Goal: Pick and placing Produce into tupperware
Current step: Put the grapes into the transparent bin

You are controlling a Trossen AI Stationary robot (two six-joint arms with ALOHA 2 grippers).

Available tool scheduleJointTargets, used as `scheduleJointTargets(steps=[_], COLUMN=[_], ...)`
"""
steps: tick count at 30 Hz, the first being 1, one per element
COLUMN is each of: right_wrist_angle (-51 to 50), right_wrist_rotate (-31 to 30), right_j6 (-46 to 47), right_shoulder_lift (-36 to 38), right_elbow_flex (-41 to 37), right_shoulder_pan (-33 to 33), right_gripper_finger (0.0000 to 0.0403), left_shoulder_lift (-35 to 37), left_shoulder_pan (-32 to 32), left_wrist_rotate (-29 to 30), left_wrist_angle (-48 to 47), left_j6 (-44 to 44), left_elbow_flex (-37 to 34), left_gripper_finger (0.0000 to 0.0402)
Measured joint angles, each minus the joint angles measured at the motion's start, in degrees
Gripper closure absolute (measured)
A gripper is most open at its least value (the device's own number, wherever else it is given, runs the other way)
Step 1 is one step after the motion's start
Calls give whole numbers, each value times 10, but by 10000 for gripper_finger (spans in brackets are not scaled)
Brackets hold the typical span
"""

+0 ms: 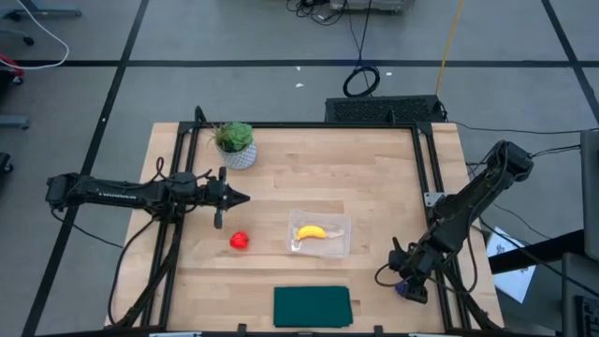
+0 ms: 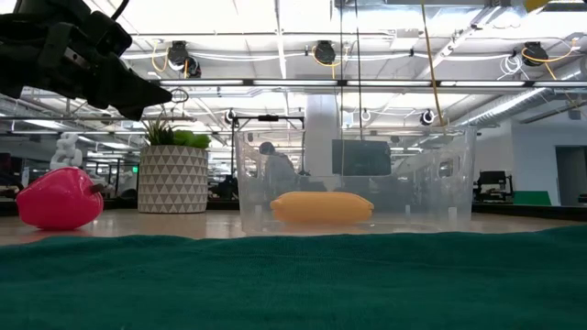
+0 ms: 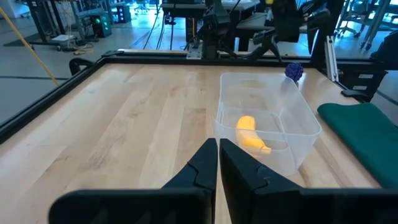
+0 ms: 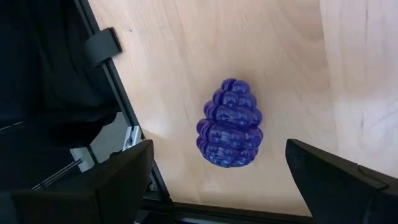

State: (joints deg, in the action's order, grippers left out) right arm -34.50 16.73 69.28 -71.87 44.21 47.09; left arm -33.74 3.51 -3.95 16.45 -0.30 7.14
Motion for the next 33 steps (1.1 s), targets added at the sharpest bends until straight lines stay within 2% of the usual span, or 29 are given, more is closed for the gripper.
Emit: scheduleJointTargets(steps=[5, 17, 23, 33], right_wrist_angle=[-6, -15, -17, 46], right_wrist_rotate=[1, -2, 4, 14], right_j6=[-26, -26, -15, 14], right_shoulder_lift=[0, -9, -22, -21], right_elbow_flex=[0, -1, -25, -28], right_shoulder_pan=[-1, -3, -3, -1], right_gripper_finger=[46, 46, 46, 45], left_shoulder_lift=[0, 0, 0, 0], left_shoulder_pan=[0, 0, 0, 0], left_wrist_rotate=[0, 0, 0, 0], left_wrist_angle=[-13, -18, -18, -17], left_j6=[0, 1, 1, 2], left_elbow_flex=[0, 0, 0, 0], left_gripper_finger=[378, 378, 378, 378])
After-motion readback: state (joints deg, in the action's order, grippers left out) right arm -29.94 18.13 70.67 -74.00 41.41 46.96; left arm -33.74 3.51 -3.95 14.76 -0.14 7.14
